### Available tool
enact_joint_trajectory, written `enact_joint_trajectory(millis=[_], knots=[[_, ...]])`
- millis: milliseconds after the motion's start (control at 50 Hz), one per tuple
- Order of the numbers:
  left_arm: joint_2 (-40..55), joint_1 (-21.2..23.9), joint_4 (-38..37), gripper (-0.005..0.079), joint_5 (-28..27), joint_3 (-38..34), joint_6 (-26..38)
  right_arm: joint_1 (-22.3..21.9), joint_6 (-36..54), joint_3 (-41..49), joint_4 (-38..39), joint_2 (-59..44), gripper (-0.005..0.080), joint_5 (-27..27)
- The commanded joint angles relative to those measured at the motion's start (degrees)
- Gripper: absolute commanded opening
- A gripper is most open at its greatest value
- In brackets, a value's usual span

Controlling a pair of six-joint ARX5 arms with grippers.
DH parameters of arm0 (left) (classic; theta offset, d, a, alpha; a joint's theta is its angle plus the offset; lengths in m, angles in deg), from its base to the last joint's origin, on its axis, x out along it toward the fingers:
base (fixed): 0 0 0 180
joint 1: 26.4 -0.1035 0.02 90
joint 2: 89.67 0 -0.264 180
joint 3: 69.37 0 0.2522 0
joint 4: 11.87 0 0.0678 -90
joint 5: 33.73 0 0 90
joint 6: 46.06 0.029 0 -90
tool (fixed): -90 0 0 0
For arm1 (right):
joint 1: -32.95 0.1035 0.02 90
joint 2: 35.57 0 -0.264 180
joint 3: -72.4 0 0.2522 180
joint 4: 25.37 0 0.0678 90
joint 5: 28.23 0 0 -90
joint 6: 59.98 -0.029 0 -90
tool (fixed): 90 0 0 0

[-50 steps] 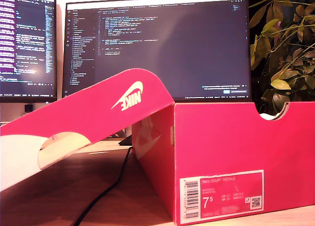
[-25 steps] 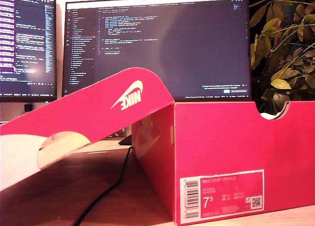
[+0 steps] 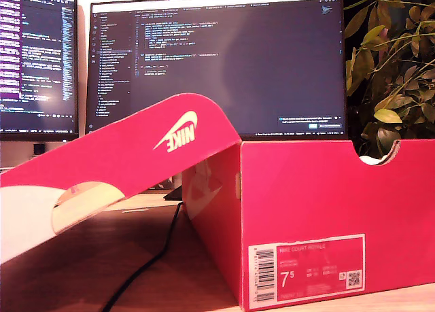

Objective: Close the red shoebox by pushing the lid with your left arm and holding the box in place with your right arm

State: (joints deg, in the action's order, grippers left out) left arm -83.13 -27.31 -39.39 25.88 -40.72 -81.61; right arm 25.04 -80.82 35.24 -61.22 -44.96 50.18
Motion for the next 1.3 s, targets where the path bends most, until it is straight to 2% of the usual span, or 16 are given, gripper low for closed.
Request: enact_joint_trajectory(millis=[0, 140, 160, 260, 280, 300, 320, 380, 400, 540, 580, 880, 1280], knots=[[4.11, -0.11, -0.39, -0.0019, -0.39, 0.83, -0.35, -0.04, 5.66, -2.6, -0.57, -4.57, -0.0012, -0.17], [13.49, -0.11, -2.34, -0.0019, -1.62, 5.88, 2.25, -0.04, 9.97, -9.09, -1.86, -15.04, -0.0012, -0.33], [14.95, -0.11, -3.17, -0.0019, -1.66, 6.8, 3.61, -0.04, 12.57, -10.01, -1.92, -16.61, -0.0012, -0.44], [22.29, -0.26, -7.93, -0.0019, -1.75, 11.85, 8.83, -0.02, 12.57, -14.56, -2.25, -24.28, -0.0012, -1.77], [23.63, -0.39, -8.98, -0.0019, -1.73, 12.81, 8.83, 0.0, 16.57, -15.43, -2.27, -25.9, -0.0012, -2.08], [25.14, -0.57, -9.88, -0.0019, -1.75, 13.86, 8.83, 0.0, 16.94, -16.26, -2.25, -27.47, -0.0012, -2.27], [26.69, -0.74, -10.62, -0.0019, -1.7, 14.88, 11.63, 0.0, 17.38, -17.09, -2.27, -29.03, -0.0012, -2.51], [30.71, -1.53, -12.85, -0.0019, -1.64, 17.75, 11.63, 0.0, 19.32, -19.3, -2.29, -33.42, -0.0012, -3.28], [31.95, -1.86, -13.62, -0.0019, -1.6, 18.67, 14.56, 0.0, 19.5, -20.0, -2.32, -34.91, -0.0012, -3.45], [39.78, -4.79, -20.76, -0.0019, -1.55, 23.85, 16.59, 0.02, 22.75, -24.33, -3.3, -44.59, -0.0012, -4.31], [41.68, -5.6, -22.97, -0.0019, -1.55, 24.74, 19.87, 0.07, 23.08, -25.38, -3.56, -46.77, -0.0012, -5.2], [52.33, -7.98, -30.6, -0.0019, -5.35, 25.42, 24.33, 3.61, 30.25, -31.06, -4.13, -61.77, -0.0012, -6.12], [61.46, -7.98, -36.22, -0.0019, -4.94, 25.42, 27.61, 12.07, 36.22, -32.59, -2.86, -75.38, -0.0012, -6.05]])
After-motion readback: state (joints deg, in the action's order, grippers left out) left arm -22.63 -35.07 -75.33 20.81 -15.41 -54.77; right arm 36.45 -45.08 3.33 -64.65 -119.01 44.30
